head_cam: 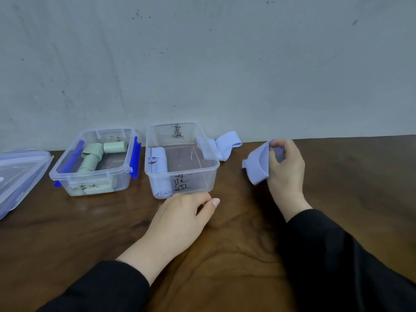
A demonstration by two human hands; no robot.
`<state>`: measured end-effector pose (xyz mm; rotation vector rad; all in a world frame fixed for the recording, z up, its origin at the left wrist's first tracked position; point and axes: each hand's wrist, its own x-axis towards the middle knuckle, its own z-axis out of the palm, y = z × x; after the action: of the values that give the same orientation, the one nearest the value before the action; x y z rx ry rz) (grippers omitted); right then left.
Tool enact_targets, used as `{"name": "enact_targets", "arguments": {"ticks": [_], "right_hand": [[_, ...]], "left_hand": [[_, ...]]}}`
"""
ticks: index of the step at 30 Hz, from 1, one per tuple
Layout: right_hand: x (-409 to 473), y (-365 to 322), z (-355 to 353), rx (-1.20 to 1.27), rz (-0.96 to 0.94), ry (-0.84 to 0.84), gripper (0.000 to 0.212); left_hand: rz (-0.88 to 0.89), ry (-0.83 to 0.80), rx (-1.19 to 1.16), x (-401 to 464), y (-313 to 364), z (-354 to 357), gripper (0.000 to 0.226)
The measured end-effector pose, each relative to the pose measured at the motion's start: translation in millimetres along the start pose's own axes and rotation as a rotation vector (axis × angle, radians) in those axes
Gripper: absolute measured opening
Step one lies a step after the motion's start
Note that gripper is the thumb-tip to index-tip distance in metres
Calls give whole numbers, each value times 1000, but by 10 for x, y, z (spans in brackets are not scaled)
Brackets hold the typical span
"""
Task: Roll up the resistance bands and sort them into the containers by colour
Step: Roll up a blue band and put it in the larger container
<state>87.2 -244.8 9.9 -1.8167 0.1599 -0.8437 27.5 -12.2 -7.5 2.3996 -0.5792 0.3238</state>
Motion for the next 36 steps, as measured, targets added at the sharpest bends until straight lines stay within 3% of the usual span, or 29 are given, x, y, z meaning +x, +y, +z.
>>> {"name": "enact_targets", "arguments": {"ticks": [2, 3, 7, 10, 16, 21, 25, 30, 33, 36], "right_hand": [[-169, -116, -47, 143, 51, -16, 26], [-263, -172, -75, 134, 37, -27, 30], [-633, -381, -145, 169, -20, -27, 34], [-895, -544, -152, 220, -22, -51, 35], [-1275, -858, -100, 287, 23, -139, 35], [-1510, -1215, 79, 310, -21, -350, 34], [-1630, -1381, 320, 356, 66, -575, 39], [-1765, -1372, 484, 209, 123, -739, 10], [-1831, -1319, 506, 136, 155, -771, 22], [-1853, -1319, 507, 314, 369, -848, 11]], "left_hand": [[4, 10, -20, -33, 40, -34, 24], [22, 8, -5, -48, 72, -47, 28], [189, -50, 90, -144, 314, -5, 78], [304, 26, 165, -251, 482, 32, 87], [230, 314, 161, -393, 479, -234, 52], [81, 451, 15, -514, 444, -843, 14], [1, 549, -7, -411, 431, -1442, 21], [13, 588, 43, -228, 384, -2021, 16], [7, 599, 100, -105, 274, -2197, 15], [-26, 568, 153, 22, 104, -2192, 24]]}}
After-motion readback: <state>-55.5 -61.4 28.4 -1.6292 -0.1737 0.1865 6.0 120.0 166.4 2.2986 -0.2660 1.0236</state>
